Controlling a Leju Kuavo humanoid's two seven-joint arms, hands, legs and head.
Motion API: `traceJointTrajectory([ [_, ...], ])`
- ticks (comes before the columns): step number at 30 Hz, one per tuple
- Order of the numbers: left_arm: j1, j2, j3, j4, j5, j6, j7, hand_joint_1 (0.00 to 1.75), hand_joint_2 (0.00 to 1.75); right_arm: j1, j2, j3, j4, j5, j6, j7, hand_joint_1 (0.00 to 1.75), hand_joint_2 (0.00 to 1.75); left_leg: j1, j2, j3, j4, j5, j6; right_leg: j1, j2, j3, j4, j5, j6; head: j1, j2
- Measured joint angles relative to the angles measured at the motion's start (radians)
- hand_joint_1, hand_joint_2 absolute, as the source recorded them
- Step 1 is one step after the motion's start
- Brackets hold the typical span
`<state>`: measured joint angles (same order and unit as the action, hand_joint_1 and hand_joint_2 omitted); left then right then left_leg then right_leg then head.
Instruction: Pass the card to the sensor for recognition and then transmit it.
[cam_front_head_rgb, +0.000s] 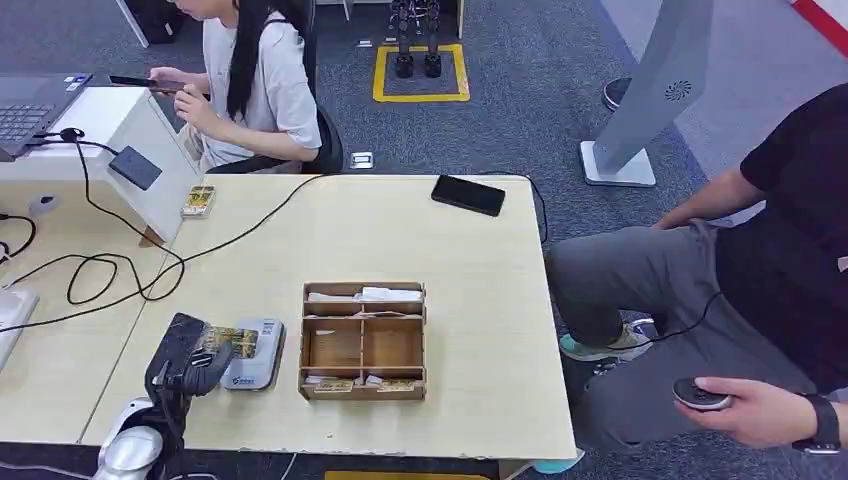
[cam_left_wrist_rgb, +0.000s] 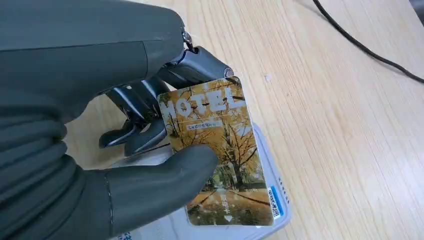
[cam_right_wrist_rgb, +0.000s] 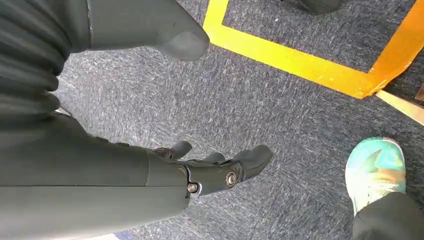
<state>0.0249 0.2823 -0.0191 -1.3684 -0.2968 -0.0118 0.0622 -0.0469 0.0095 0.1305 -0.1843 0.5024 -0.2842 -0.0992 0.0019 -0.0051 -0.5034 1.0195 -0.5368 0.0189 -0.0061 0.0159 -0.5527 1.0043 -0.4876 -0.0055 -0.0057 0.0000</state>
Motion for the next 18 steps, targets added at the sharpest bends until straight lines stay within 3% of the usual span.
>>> traceJointTrajectory([
  [12,-0.016,-0.015,-0.001,0.026,-0.037,0.046,0.01,1.75,1.75,-0.003,0.0,0.0,0.0,0.012,0.003,0.002,0.0,1.75,0.0,0.0,0.0,0.0,0.0,0.0,0.0,0.0,0.0,0.0,0.0,0.0,0.0,0.0],
  [18,-0.032,-0.022,0.0,0.061,-0.168,0.105,0.034,1.75,1.75,-0.006,0.0,0.0,-0.002,0.021,0.005,0.004,0.0,1.75,0.0,0.0,0.0,0.0,0.0,0.0,0.0,0.0,0.0,0.0,0.0,0.0,0.0,0.0],
])
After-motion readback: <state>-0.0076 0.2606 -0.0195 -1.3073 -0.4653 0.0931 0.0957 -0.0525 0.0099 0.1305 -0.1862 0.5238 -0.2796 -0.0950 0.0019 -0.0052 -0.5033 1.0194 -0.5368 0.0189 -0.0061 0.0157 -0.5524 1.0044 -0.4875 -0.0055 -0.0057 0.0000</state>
